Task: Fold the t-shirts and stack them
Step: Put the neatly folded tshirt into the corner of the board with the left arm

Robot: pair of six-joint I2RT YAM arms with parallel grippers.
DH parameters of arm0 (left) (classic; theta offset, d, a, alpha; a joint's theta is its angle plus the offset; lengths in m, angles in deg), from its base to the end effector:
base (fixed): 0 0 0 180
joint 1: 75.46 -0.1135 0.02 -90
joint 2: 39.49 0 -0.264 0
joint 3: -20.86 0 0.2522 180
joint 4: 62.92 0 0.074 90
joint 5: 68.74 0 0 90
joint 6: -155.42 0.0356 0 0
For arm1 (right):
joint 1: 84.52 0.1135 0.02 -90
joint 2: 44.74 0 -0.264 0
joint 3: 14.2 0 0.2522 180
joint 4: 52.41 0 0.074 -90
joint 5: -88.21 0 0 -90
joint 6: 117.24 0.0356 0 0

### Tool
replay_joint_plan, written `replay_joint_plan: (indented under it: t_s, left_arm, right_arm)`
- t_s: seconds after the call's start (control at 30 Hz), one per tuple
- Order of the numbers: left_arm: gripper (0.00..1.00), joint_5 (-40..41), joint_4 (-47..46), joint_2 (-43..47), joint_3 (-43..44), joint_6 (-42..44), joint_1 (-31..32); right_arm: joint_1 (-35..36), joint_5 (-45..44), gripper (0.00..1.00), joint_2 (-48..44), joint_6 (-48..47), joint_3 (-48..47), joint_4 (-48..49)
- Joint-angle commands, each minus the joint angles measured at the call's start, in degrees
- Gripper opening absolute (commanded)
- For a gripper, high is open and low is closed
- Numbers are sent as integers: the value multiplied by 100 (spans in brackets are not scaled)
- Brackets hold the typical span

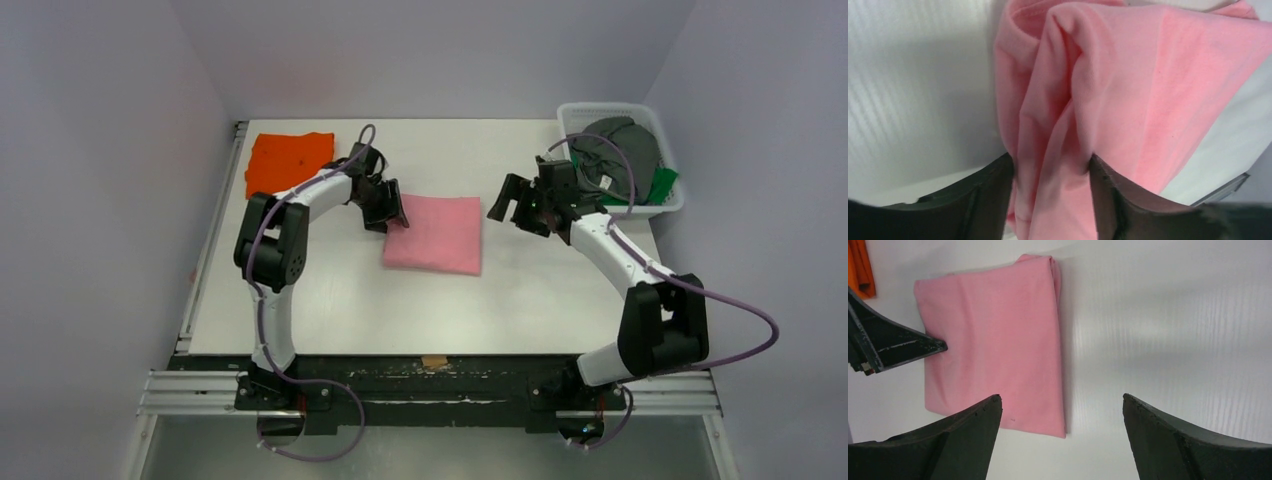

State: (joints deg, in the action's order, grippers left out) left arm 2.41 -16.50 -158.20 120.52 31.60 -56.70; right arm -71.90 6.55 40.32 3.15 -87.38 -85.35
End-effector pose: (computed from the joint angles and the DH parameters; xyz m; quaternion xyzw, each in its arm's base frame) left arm 0.4034 -0.1492 0.1648 -0.0918 0.9602 -0.2363 0.1170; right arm 0.3126 0.0753 0.2476 0.1146 0.9141 0.2029 0.3318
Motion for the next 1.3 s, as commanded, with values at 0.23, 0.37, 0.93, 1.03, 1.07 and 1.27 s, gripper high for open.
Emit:
replay_joint_plan:
  t_s: [0.23,0.37,0.93,1.03,1.07,1.27]
  left_arm:
    - [0,1397,1117,-775,1561,241,543]
    - [0,2416,1568,-721,2300,881,565]
    - [0,4873,1424,-1181,4388,3445,-263]
    - [0,4868,1424,-1087,4640,3623,-463]
    - [0,4799,1466,-1053,4747,3616,-531]
    - [0,4421,1516,-632,4933,3678,-846]
  right_arm:
    - [-12,-312,89,-1077,-208,425,-40]
    - [-12,-590,89,-1311,-275,588,68]
    - [-10,-1542,90,-1721,-341,906,350]
    - [-11,-1581,90,-1687,-341,906,355]
    - [-7,-1589,90,-1673,-341,906,366]
    - [-12,-1586,91,-1591,-341,879,348]
